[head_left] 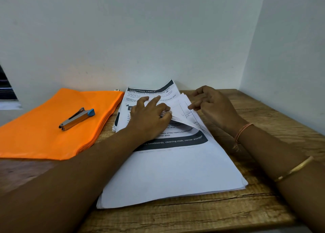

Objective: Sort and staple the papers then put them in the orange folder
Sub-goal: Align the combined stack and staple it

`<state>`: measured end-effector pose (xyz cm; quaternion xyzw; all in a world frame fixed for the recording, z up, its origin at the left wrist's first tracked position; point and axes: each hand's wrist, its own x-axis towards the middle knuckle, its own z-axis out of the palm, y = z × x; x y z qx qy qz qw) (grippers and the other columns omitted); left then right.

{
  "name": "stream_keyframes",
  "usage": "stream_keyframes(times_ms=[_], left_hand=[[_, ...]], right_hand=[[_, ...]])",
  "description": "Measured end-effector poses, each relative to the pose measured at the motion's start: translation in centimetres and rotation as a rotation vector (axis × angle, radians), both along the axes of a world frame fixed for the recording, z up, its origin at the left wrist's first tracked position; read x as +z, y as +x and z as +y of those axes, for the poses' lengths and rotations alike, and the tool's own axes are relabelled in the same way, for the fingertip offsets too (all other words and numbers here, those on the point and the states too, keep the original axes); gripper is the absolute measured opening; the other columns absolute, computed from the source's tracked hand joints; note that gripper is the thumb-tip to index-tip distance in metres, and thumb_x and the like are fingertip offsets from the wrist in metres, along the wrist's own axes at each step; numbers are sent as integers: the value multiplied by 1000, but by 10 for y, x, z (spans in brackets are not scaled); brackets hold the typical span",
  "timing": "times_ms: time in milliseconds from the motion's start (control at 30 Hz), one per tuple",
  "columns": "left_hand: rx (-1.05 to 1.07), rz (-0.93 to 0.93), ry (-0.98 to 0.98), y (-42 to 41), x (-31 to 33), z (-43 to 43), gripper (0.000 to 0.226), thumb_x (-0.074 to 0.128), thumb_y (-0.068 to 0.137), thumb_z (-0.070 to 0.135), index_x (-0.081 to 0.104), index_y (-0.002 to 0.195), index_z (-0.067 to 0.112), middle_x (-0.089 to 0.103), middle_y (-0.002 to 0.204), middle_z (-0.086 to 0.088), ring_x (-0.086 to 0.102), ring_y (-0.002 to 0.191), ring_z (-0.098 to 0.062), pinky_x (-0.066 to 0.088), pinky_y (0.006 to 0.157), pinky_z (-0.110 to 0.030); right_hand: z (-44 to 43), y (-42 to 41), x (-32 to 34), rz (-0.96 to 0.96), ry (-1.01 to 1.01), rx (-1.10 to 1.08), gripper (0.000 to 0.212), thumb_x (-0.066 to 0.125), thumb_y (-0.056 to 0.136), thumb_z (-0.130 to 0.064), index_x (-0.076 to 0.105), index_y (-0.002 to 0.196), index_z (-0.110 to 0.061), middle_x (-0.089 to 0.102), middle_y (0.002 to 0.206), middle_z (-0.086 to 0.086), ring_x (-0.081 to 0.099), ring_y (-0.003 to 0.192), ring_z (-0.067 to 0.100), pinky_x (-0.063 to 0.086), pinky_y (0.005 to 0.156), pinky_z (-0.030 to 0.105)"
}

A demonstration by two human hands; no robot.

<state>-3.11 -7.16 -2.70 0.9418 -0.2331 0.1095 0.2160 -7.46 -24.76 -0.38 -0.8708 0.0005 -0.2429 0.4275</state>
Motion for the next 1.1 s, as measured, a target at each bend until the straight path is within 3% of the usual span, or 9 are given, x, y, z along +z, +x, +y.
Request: stream_keyframes(times_ms=[100,200,267,467,633,767,1000,1100], left_hand=[[-5,5,-3,-1,1,0,35,33,97,41,51,127,36,21,155,12,5,142,-17,7,113,-42],[-8,3,8,-1,0,-1,36,33,97,42,50,128,36,22,155,12,5,143,-17,7,113,-43],[-7,3,3,-1,0,0,35,33,97,42,50,128,36,22,154,12,5,143,-17,7,113,-43],[-14,9,-9,-2,0,-1,34,34,98,42,51,127,34,24,154,13,7,142,-17,8,112,-43],[-14,6,-11,-1,0,0,34,35,97,42,51,127,34,25,153,13,8,142,-17,8,112,-43],[-20,6,-18,-1,-1,0,34,35,97,42,51,126,34,25,153,13,8,142,-17,9,112,-43],[-23,9,-15,-1,0,0,35,35,97,43,51,127,34,24,154,12,7,142,-17,9,112,-44],[-22,5,-12,-1,-1,0,35,34,97,43,51,127,34,25,154,12,7,142,-17,9,112,-44]], right_hand=[[1,2,-2,-14,-1,1,35,37,78,9,57,96,-12,70,82,3,64,85,16,53,85,36],[-2,2,-1,-1,-39,-41,32,39,82,8,57,99,-12,69,91,7,59,81,15,46,68,20],[-4,2,0,32,-54,-35,28,45,83,5,57,102,-11,68,96,9,57,82,17,40,62,19],[-2,2,0,40,-40,-16,26,47,83,5,56,98,-14,69,96,10,63,93,23,46,73,27],[-4,3,-1,40,-83,-40,25,43,83,3,54,96,-16,70,95,11,52,65,11,38,58,25],[-4,3,-1,57,-87,-34,24,46,83,3,56,97,-15,71,95,14,63,85,24,47,72,29],[-6,7,-4,59,-86,-55,28,41,82,2,55,97,-17,70,96,6,55,73,11,38,58,16],[-6,7,-3,63,-79,-30,28,43,83,3,55,99,-16,70,94,4,58,82,10,40,62,13]])
